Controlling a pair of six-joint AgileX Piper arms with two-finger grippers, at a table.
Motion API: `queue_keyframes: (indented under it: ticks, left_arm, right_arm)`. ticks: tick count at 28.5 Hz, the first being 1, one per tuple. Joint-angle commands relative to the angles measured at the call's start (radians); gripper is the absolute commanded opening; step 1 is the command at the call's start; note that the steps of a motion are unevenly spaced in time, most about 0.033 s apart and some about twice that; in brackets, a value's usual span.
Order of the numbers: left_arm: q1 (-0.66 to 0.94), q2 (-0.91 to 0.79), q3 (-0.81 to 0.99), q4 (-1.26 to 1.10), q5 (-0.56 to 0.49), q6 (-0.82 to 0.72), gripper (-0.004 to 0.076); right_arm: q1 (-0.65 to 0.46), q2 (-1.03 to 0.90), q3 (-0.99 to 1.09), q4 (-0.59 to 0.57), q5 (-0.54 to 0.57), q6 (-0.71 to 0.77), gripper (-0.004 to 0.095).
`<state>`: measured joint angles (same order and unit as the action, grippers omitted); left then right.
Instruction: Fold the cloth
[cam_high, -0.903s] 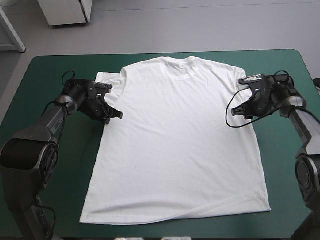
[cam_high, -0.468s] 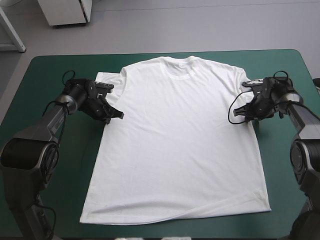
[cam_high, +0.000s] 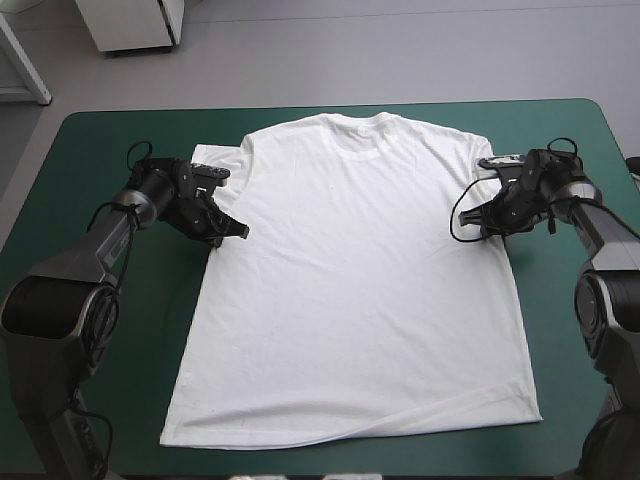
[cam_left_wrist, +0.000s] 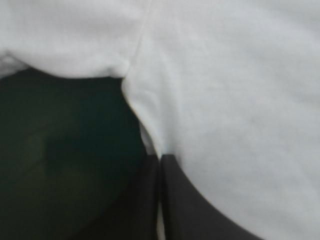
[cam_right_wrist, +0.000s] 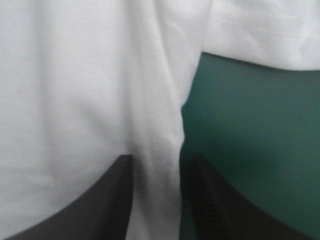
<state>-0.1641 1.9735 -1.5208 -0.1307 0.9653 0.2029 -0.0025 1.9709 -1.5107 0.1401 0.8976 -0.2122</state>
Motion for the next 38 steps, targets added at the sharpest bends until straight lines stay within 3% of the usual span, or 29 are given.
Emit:
queue_keyframes:
  ticks: [1,3,7,12,24,31,38]
  left_arm:
    - [-0.017,-0.017,-0.006,-0.065,0.004,0.002,-0.0009]
    - [-0.017,-0.017,-0.006,-0.065,-0.001,0.004,-0.0009]
    - [-0.017,-0.017,-0.011,-0.065,-0.005,0.014,-0.0009]
    - [-0.017,-0.081,-0.056,-0.056,0.015,0.016,-0.0009]
    - [-0.017,-0.362,-0.193,0.076,0.047,-0.024,-0.0009]
    - [-0.017,-0.559,-0.229,0.131,0.037,-0.035,-0.0009]
    - [-0.017,-0.788,-0.23,0.149,0.002,-0.064,-0.0009]
  right_arm:
    - [0.001,-0.005,-0.008,0.054,-0.004,-0.024,0.012]
    - [0.001,-0.004,-0.008,0.073,0.0,-0.045,-0.0016]
    - [0.001,-0.004,-0.015,0.114,0.016,-0.067,-0.0017]
    - [0.001,-0.017,-0.12,0.13,0.154,-0.065,-0.0017]
    - [-0.001,-0.267,-0.25,0.164,0.242,-0.065,-0.0017]
    - [-0.001,-0.437,-0.257,0.168,0.245,-0.057,-0.0017]
    - [-0.001,-0.628,-0.306,0.246,0.197,-0.055,-0.0017]
